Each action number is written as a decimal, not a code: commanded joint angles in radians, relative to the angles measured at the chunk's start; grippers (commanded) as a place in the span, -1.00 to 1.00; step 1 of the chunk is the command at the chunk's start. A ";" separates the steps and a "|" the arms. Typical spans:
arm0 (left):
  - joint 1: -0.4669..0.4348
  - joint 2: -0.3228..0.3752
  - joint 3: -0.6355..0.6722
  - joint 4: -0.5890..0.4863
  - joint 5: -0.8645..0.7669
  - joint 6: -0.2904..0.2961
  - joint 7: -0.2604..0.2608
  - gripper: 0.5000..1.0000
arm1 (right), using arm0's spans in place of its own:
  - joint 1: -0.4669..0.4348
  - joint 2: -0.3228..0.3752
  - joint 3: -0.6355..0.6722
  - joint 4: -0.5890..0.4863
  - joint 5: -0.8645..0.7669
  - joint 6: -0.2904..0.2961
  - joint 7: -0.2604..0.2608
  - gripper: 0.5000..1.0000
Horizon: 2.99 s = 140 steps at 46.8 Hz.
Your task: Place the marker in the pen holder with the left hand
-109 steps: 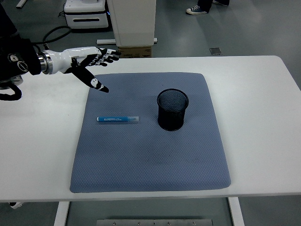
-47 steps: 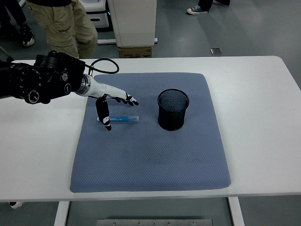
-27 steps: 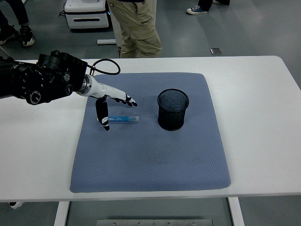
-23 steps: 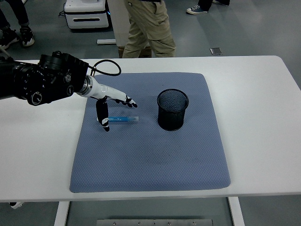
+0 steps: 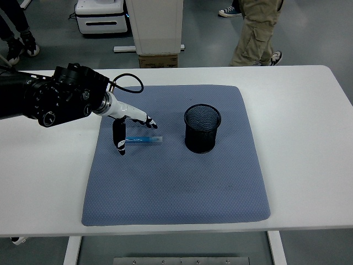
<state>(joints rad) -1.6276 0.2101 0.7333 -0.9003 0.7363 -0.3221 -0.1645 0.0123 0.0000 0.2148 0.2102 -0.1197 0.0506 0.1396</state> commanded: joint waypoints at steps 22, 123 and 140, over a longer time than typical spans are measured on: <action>0.000 -0.038 0.000 0.000 0.002 0.000 0.002 1.00 | 0.000 0.000 -0.002 0.000 0.000 0.000 0.000 1.00; 0.003 -0.078 -0.002 0.000 0.135 0.009 0.002 -0.50 | 0.000 0.000 0.000 0.000 0.000 0.000 0.000 1.00; 0.008 -0.078 -0.002 0.000 0.137 0.009 0.002 -0.62 | 0.000 0.000 -0.002 0.000 0.000 0.000 0.000 1.00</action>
<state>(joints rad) -1.6215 0.1318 0.7317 -0.9005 0.8728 -0.3128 -0.1626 0.0123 0.0000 0.2147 0.2102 -0.1196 0.0506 0.1396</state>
